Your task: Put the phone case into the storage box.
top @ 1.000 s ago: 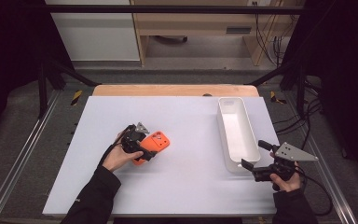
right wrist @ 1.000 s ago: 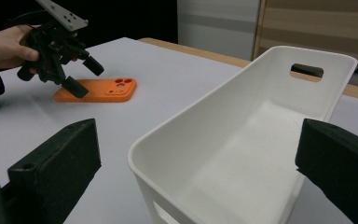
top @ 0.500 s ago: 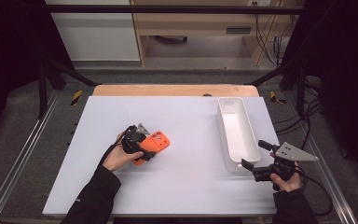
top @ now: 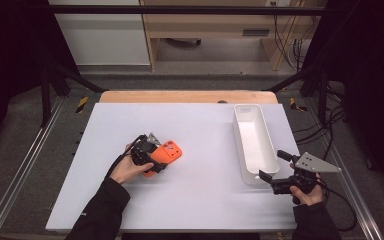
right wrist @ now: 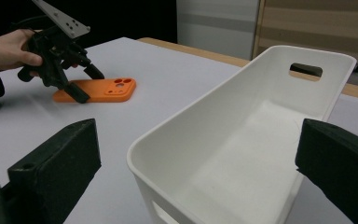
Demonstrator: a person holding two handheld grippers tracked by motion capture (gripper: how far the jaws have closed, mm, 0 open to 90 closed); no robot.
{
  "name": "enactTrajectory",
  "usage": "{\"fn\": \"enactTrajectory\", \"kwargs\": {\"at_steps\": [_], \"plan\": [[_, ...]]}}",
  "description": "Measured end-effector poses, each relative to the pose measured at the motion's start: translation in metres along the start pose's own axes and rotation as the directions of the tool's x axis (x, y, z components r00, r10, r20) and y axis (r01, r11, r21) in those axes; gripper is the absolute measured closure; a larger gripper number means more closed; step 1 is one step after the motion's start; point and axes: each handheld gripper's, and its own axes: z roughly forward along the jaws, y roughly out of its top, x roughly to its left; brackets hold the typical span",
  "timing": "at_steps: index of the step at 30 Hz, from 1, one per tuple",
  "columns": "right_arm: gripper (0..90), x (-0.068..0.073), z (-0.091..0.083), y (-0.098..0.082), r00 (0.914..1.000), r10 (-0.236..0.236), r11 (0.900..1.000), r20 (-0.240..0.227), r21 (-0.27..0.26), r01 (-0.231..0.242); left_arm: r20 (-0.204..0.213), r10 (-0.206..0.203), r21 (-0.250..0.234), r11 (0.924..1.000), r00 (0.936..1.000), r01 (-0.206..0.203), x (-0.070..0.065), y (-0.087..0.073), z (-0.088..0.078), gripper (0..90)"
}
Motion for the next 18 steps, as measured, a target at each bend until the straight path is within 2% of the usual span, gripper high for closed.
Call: {"fn": "enactTrajectory", "kwargs": {"at_steps": [18], "plan": [[0.4,0.0,-0.0003,0.0002,1.0,-0.001,1.0,0.0,0.0,0.001,0.023,-0.002,-0.021,0.9998,0.9997,0.003,0.0025,-0.0018,-0.0021,15.5]]}}
